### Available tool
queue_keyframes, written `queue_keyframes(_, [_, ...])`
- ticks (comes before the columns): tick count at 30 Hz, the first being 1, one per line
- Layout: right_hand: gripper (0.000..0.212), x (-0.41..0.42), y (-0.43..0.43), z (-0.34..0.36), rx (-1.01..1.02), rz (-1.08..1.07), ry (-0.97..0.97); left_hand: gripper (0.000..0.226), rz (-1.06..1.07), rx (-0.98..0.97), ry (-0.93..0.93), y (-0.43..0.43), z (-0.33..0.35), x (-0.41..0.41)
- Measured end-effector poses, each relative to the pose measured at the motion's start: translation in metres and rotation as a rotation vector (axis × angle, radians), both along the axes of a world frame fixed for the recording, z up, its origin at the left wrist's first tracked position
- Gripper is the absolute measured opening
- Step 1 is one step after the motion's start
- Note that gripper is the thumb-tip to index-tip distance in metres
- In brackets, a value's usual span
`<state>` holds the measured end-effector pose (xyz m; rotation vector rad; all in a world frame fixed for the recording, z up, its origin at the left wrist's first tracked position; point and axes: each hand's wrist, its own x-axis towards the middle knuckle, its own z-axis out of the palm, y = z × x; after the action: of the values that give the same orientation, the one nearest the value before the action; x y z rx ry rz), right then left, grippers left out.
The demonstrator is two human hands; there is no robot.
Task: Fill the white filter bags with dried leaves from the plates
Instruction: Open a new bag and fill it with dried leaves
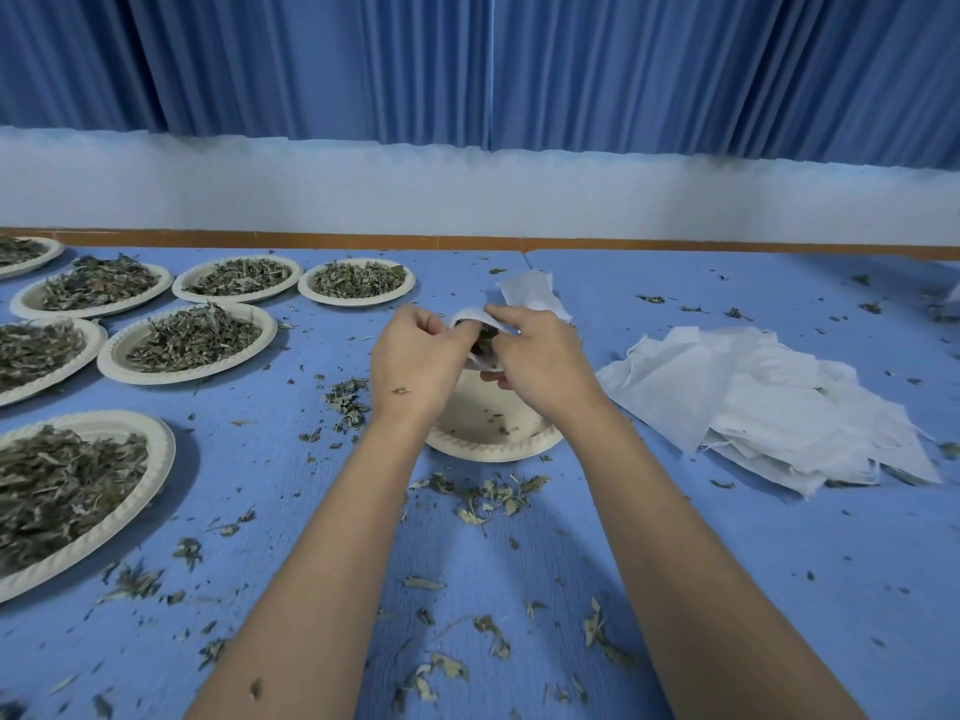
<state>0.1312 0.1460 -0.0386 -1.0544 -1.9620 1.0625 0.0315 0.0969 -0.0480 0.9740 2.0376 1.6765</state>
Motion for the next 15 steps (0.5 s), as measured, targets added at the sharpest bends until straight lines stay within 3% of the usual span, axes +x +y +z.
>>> queue_keyframes(4, [0.044, 0.0021, 0.0025, 0.0016, -0.023, -0.007, -0.01, 0.037, 0.069, -0.041, 0.137, -0.0004, -0.0047, -0.0047])
queue_keyframes(10, [0.043, 0.0036, 0.0007, 0.0037, -0.063, 0.074, 0.031, 0.038, 0.13, -0.048, 0.166, -0.0015, -0.0039, -0.0064])
queue_keyframes(15, [0.045, 0.0053, 0.0044, 0.0047, -0.134, -0.005, 0.134, 0.032, -0.07, 0.036, 0.04, -0.0007, -0.0016, -0.0034])
